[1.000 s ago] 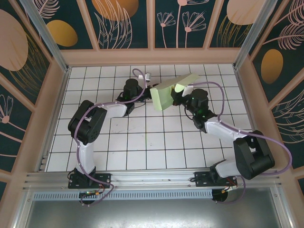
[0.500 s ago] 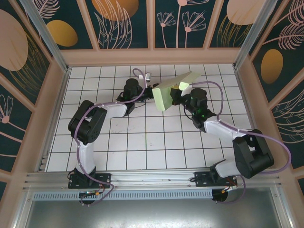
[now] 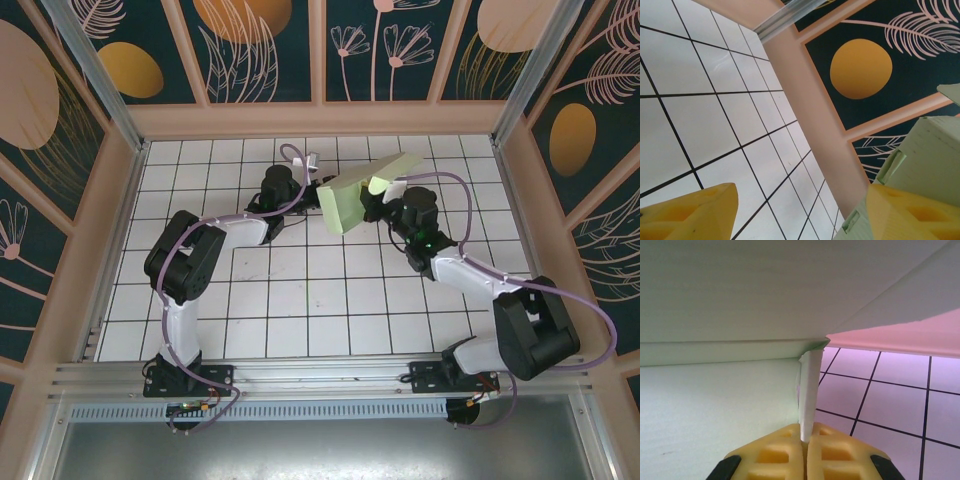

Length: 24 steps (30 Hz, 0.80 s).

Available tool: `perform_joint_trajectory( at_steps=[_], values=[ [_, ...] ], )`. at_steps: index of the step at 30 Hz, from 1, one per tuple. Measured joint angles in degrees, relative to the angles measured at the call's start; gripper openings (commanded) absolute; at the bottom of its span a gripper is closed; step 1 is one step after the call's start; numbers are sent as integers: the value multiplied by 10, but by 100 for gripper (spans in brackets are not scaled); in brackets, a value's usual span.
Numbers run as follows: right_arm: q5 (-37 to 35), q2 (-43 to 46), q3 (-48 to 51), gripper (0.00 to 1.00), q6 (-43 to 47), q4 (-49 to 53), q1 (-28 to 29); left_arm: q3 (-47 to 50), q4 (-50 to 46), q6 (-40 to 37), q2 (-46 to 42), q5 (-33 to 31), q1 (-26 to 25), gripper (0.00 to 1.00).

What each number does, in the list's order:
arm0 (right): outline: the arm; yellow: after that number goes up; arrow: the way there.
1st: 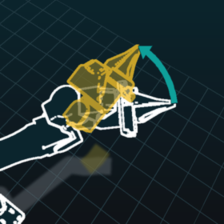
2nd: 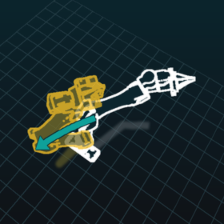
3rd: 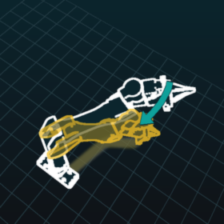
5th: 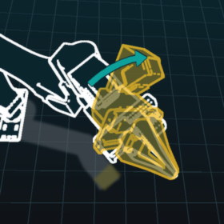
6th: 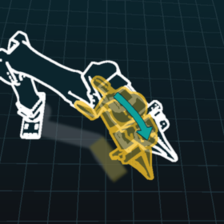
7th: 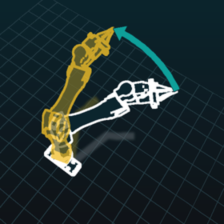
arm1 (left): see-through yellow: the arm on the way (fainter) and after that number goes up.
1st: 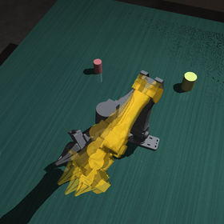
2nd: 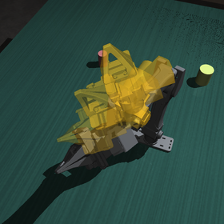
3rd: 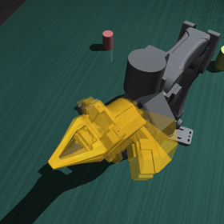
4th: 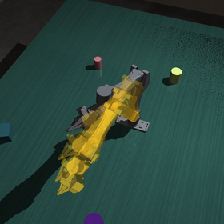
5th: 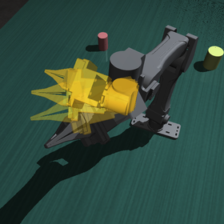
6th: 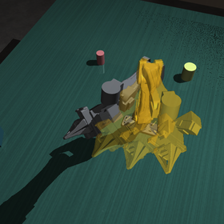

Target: Fold the paper box

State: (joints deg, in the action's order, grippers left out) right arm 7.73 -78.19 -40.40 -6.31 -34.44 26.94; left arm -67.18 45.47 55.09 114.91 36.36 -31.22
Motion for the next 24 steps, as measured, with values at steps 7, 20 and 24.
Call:
perform_joint_trajectory(
  at_steps=[7, 20, 24],
  values=[
    [-8, -14, -7, 6, 3, 5, 3, -5, -18, -4, 0, 4, 0, 68],
    [-40, -22, -15, 1, 5, 18, 9, -4, -26, -4, 6, -25, 0, 71],
    [-48, -19, -11, 0, 15, 33, 10, -4, -24, -4, 17, -21, 0, 72]
  ],
)
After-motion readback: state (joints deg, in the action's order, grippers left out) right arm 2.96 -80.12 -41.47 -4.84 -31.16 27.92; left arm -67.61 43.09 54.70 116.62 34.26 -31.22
